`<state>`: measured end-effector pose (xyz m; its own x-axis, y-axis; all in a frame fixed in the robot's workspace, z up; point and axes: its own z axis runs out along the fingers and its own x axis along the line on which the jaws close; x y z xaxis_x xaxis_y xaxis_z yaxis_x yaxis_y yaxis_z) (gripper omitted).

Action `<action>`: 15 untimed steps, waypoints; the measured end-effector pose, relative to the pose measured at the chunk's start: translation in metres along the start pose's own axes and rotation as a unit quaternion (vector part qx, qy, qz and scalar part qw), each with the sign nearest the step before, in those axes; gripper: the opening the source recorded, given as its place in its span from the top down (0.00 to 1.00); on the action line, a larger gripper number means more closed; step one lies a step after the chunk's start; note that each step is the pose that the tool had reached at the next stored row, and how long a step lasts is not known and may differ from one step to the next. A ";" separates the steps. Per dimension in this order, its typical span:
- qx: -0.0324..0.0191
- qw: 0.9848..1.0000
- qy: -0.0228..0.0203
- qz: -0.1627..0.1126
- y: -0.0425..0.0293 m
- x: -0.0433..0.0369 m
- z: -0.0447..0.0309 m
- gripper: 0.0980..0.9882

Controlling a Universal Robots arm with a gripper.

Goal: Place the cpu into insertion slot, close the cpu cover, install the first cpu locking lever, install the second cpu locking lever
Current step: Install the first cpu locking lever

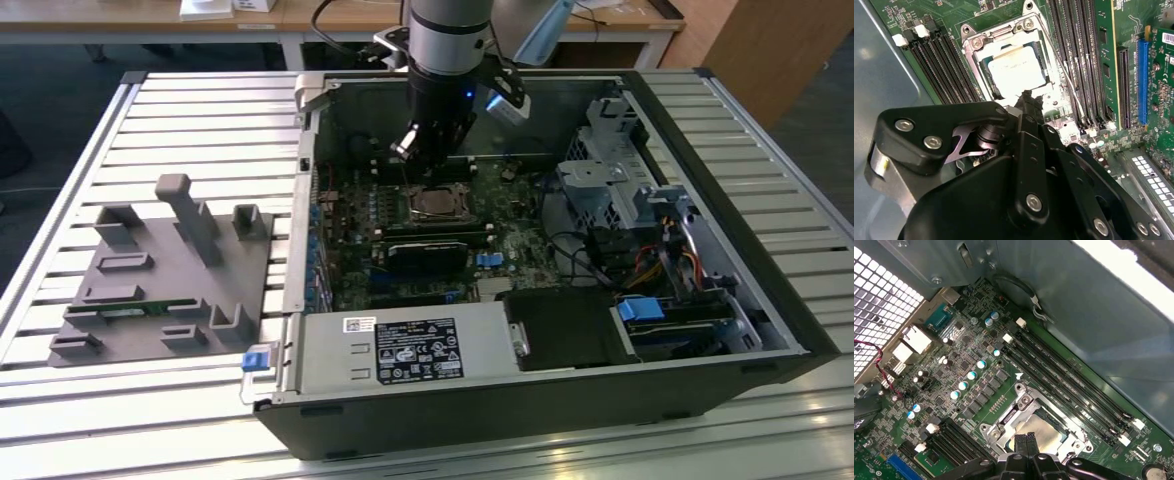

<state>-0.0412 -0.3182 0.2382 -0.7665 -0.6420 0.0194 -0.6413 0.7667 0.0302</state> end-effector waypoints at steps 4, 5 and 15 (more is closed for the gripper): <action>0.001 1.000 0.001 -0.029 0.0000 0.0000 0.0001 0.99; 0.001 0.999 0.001 -0.036 0.0000 0.0000 0.0000 0.99; 0.000 1.000 0.001 -0.021 0.0000 -0.0001 0.0001 0.99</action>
<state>-0.0411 -0.3181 0.2381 -0.7392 -0.6732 0.0194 -0.6725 0.7394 0.0302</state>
